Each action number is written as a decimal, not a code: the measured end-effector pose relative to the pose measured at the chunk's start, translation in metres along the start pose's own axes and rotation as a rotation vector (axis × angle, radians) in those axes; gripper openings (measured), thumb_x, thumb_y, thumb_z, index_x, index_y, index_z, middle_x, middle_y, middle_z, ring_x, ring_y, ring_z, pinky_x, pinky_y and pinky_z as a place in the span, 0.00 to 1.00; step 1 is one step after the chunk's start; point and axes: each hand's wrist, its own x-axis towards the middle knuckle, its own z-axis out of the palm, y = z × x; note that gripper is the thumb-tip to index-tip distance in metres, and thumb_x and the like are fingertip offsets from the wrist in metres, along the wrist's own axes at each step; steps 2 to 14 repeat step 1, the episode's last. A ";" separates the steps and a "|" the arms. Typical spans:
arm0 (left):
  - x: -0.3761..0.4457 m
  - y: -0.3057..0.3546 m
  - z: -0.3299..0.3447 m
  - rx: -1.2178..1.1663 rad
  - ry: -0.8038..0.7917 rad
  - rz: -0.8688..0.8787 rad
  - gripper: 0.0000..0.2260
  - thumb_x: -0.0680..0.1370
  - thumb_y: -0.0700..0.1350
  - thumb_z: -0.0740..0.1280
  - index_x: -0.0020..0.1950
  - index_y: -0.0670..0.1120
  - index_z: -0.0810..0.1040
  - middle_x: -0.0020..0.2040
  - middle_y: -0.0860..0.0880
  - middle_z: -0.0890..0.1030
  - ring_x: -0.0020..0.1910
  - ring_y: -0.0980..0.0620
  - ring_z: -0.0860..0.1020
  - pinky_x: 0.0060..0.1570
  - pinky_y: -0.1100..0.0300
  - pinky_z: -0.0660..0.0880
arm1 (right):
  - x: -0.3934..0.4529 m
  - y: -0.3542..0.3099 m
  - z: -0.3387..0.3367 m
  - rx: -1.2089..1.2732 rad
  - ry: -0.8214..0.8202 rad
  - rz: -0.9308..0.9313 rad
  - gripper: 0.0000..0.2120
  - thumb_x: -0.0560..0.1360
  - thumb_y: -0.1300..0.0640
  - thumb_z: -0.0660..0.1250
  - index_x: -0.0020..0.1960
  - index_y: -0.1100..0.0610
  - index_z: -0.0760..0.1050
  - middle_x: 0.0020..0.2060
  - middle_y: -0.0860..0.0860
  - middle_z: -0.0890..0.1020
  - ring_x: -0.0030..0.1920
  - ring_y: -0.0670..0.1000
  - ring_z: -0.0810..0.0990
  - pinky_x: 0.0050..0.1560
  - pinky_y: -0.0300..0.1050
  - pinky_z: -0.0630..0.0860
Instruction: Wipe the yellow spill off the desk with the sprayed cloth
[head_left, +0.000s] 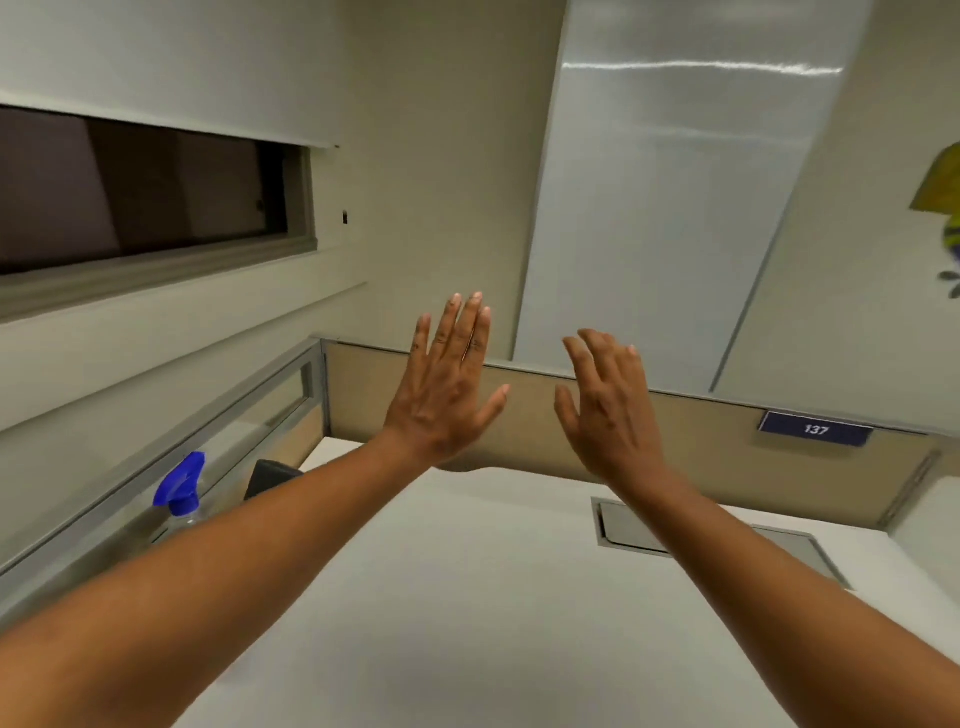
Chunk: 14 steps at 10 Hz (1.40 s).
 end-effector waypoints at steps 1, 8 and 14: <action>0.031 0.030 -0.022 0.028 0.092 0.039 0.42 0.83 0.63 0.57 0.87 0.40 0.47 0.88 0.41 0.46 0.87 0.41 0.45 0.85 0.37 0.49 | 0.008 0.031 -0.043 -0.068 0.052 0.071 0.30 0.81 0.51 0.64 0.80 0.58 0.61 0.79 0.58 0.65 0.80 0.62 0.62 0.79 0.65 0.57; 0.031 0.030 -0.022 0.028 0.092 0.039 0.42 0.83 0.63 0.57 0.87 0.40 0.47 0.88 0.41 0.46 0.87 0.41 0.45 0.85 0.37 0.49 | 0.008 0.031 -0.043 -0.068 0.052 0.071 0.30 0.81 0.51 0.64 0.80 0.58 0.61 0.79 0.58 0.65 0.80 0.62 0.62 0.79 0.65 0.57; 0.031 0.030 -0.022 0.028 0.092 0.039 0.42 0.83 0.63 0.57 0.87 0.40 0.47 0.88 0.41 0.46 0.87 0.41 0.45 0.85 0.37 0.49 | 0.008 0.031 -0.043 -0.068 0.052 0.071 0.30 0.81 0.51 0.64 0.80 0.58 0.61 0.79 0.58 0.65 0.80 0.62 0.62 0.79 0.65 0.57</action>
